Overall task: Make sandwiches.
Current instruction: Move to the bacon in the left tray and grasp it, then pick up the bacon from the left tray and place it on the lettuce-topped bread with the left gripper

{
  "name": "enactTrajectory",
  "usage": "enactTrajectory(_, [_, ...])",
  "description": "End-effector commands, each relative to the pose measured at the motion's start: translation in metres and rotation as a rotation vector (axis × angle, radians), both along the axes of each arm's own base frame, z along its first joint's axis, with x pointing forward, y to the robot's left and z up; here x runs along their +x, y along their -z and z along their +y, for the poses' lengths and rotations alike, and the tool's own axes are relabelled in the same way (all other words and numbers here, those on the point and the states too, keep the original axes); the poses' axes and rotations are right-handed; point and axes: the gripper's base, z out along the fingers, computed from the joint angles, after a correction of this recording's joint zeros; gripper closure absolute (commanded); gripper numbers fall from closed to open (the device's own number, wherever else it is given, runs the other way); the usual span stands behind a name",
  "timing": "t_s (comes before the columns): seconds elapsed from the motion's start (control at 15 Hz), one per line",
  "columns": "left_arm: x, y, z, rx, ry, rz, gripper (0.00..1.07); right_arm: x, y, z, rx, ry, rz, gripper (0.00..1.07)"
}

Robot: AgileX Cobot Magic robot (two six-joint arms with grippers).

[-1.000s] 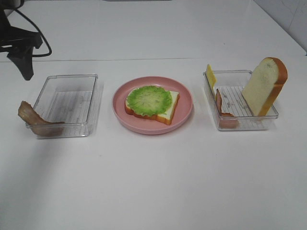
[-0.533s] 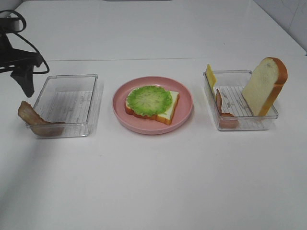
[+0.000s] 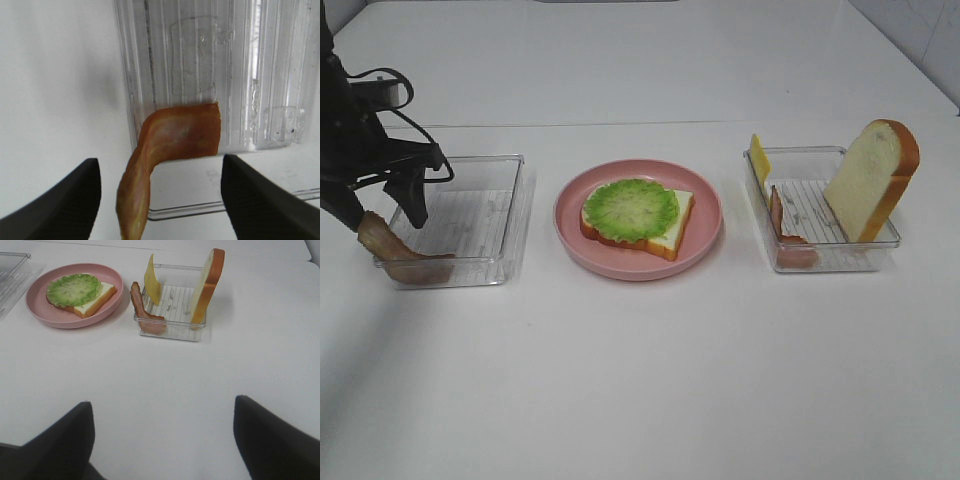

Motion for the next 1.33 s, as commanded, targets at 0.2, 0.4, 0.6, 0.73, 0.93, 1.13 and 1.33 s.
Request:
enactTrajectory(0.2, [0.0014, 0.0077, -0.0012, -0.003, 0.005, -0.004, 0.5, -0.0008, 0.0005, -0.0001, 0.006, 0.01, -0.017, 0.34])
enactTrajectory(0.4, [0.0023, 0.0076, -0.0012, -0.003, 0.003, -0.013, 0.56, -0.0008, 0.0005, -0.0001, 0.006, 0.01, -0.017, 0.34])
enactTrajectory(0.6, [0.0022, 0.0076, -0.0012, -0.003, 0.003, -0.012, 0.66, -0.0008, 0.0005, -0.0001, 0.006, 0.01, -0.017, 0.34])
enactTrajectory(0.73, [0.0018, 0.0077, -0.0012, -0.003, 0.004, -0.007, 0.72, -0.0008, 0.0005, -0.0001, 0.006, 0.01, -0.017, 0.34])
enactTrajectory(0.93, [0.0017, 0.0077, -0.0012, -0.003, 0.004, -0.006, 0.84, -0.0008, 0.0005, -0.0001, 0.006, 0.01, -0.017, 0.34])
enactTrajectory(1.13, [0.0016, 0.0076, -0.0016, -0.007, 0.002, -0.005, 1.03, -0.0008, 0.0005, -0.0001, 0.006, 0.01, -0.017, 0.34])
enactTrajectory(1.33, [0.0016, 0.0076, -0.0016, -0.007, 0.002, -0.005, 1.07, -0.0008, 0.0005, -0.0001, 0.006, 0.01, -0.017, 0.34])
